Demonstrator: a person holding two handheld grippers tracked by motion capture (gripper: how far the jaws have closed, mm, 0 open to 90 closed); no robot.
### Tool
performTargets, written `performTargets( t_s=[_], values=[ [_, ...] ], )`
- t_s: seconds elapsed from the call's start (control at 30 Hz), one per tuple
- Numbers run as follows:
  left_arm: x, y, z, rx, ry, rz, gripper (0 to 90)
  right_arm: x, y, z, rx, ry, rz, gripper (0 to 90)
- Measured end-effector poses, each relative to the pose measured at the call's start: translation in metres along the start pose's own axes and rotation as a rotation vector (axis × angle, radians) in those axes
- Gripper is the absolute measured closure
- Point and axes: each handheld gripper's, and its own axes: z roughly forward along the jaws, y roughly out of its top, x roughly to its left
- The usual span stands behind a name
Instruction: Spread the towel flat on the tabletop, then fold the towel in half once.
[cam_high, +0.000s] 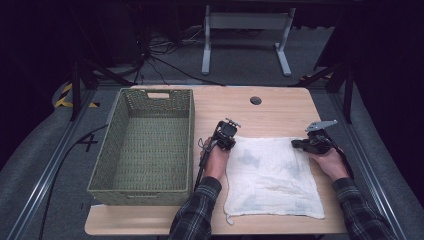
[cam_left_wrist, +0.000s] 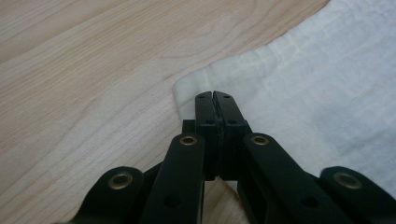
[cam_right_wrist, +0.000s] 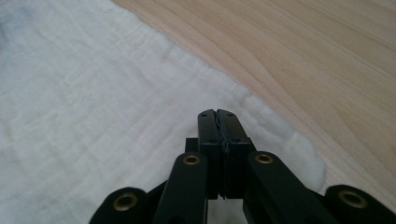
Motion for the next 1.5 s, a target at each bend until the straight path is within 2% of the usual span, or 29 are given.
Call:
performTargets(
  t_s=[0.1, 0.13, 0.2, 0.3, 0.43, 0.53, 0.6, 0.67, 0.73, 0.83, 0.87, 0.97, 1.13, 1.2, 1.33, 1.5],
  values=[
    [0.007, -0.001, 0.000, -0.002, 0.011, -0.016, 89.6, 0.001, 0.003, 0.004, -0.009, 0.012, -0.005, 89.3],
    [0.007, -0.001, 0.000, -0.001, 0.029, -0.008, 89.6, 0.001, 0.004, 0.005, -0.013, 0.014, -0.004, 89.3],
    [0.008, 0.001, 0.000, 0.000, 0.035, -0.009, 89.5, 0.000, 0.005, 0.006, -0.010, 0.019, -0.010, 89.0],
    [0.008, 0.002, 0.000, -0.001, 0.042, -0.008, 88.7, -0.003, 0.005, 0.003, -0.007, 0.014, -0.023, 83.9],
    [0.014, 0.003, -0.003, -0.020, 0.048, -0.036, 83.2, -0.013, 0.005, -0.009, -0.039, -0.007, 0.011, 80.6],
    [0.019, 0.005, -0.005, -0.040, 0.039, -0.072, 76.7, -0.024, 0.002, -0.016, -0.057, -0.050, 0.043, 76.5],
    [0.024, 0.006, -0.005, -0.044, 0.047, -0.084, 71.9, -0.031, 0.001, -0.019, -0.070, -0.061, 0.075, 73.3],
    [0.026, 0.006, -0.001, -0.039, 0.042, -0.097, 67.1, -0.036, 0.000, -0.018, -0.070, -0.076, 0.092, 70.9],
    [0.026, 0.005, 0.004, -0.031, 0.040, -0.091, 63.9, -0.038, 0.000, -0.014, -0.057, -0.078, 0.094, 68.7],
    [0.026, 0.005, 0.007, -0.029, 0.036, -0.087, 62.7, -0.038, -0.001, -0.009, -0.045, -0.076, 0.096, 68.1],
    [0.027, 0.006, 0.007, -0.034, 0.032, -0.092, 62.7, -0.038, 0.000, -0.003, -0.026, -0.078, 0.090, 68.5],
    [0.028, 0.006, 0.007, -0.030, 0.030, -0.092, 63.4, -0.037, 0.000, 0.001, -0.020, -0.073, 0.087, 69.9],
    [0.027, 0.008, 0.007, -0.023, 0.018, -0.081, 69.2, -0.037, 0.001, 0.001, -0.021, -0.064, 0.087, 79.1],
    [0.026, 0.008, 0.008, -0.025, 0.014, -0.079, 72.3, -0.036, 0.001, 0.001, -0.021, -0.057, 0.085, 83.2],
    [0.025, 0.009, 0.008, -0.016, -0.018, -0.060, 85.8, -0.034, 0.001, 0.001, -0.018, -0.055, 0.084, 85.9],
    [0.026, 0.010, 0.008, -0.014, -0.028, -0.084, 88.3, -0.032, 0.002, 0.001, -0.017, -0.071, 0.064, 86.7]
  ],
)
